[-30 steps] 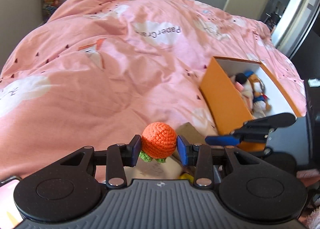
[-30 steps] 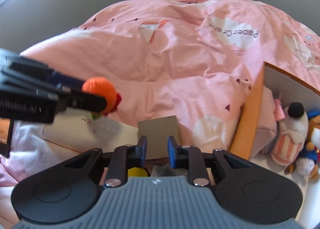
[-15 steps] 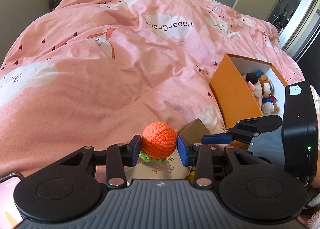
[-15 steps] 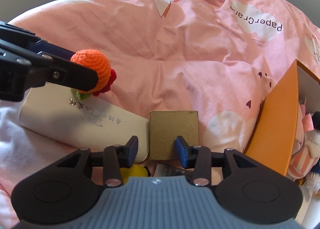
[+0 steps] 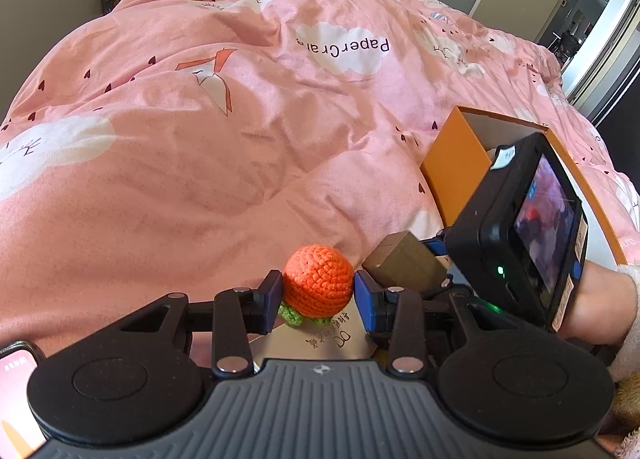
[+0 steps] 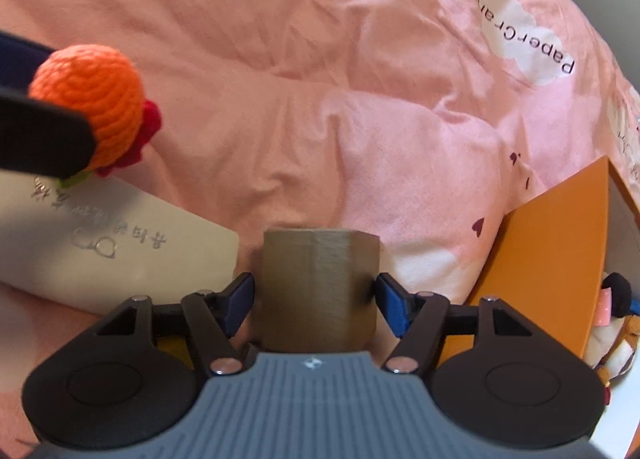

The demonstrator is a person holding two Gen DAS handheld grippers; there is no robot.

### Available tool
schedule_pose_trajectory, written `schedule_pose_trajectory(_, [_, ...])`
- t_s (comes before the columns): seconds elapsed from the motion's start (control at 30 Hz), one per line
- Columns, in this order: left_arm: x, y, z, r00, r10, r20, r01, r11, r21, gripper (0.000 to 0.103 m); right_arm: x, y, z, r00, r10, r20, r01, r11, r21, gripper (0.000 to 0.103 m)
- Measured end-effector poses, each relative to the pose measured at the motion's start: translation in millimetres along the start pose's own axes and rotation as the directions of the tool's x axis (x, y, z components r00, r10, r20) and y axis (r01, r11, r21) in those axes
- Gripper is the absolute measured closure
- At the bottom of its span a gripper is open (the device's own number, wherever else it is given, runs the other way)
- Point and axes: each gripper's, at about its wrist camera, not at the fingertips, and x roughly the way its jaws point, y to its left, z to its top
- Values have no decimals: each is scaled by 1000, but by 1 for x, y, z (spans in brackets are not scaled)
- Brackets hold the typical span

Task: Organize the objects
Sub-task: 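Lift the orange ball with the left gripper while the right grasps the cardboard cube, then carry ball and cube over the orange box, then open the right gripper to drop the cube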

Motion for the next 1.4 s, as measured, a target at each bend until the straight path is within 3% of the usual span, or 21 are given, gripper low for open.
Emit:
schedule_pose_trajectory(0.07, [0,0,0,1000,1,1,-1,1000,1,59,-3,-6,1,1000,-13,3,13,1000,26,51])
schedule_pose_trajectory(0.27, [2,-6,-2,1000,-18,-7,18,1000,23,59,-28,-29,-7,996,67,55,-74,988,134,55])
schedule_pose_trajectory(0.43, [0,-16,-1,1000,-30,-5,30,999,45,59,-65,-40,-17,976,132,175,-166,966,198,55])
schedule_pose_trajectory(0.63, [-18,-38,13,994,-94,55,89,992,85,59,-132,-63,-37,938,105,329,-198,945,262,55])
schedule_pose_trajectory(0.73, [-26,-65,25,985,-157,77,144,977,160,59,-159,-89,-57,935,69,347,-186,929,318,55])
schedule_pose_trajectory(0.83, [-26,-100,34,976,-205,78,176,944,278,59,-166,-117,-79,954,37,298,-151,917,368,55])
schedule_pose_trajectory(0.93, [-19,-133,37,965,-255,58,215,902,374,59,-156,-140,-104,984,-16,180,-58,916,397,55])
schedule_pose_trajectory(1.03, [-2,-162,38,957,-290,14,256,867,427,59,-132,-162,-127,998,-30,59,3,907,422,55])
schedule_pose_trajectory(1.13, [14,-182,37,956,-293,-15,265,842,470,59,-104,-178,-141,999,-23,-29,33,896,442,55])
schedule_pose_trajectory(1.27, [38,-205,35,945,-314,-86,309,779,546,59,-74,-187,-142,995,2,-99,42,899,436,55])
schedule_pose_trajectory(1.4, [60,-218,34,942,-307,-133,324,735,596,59,-50,-191,-139,986,23,-167,50,906,420,55])
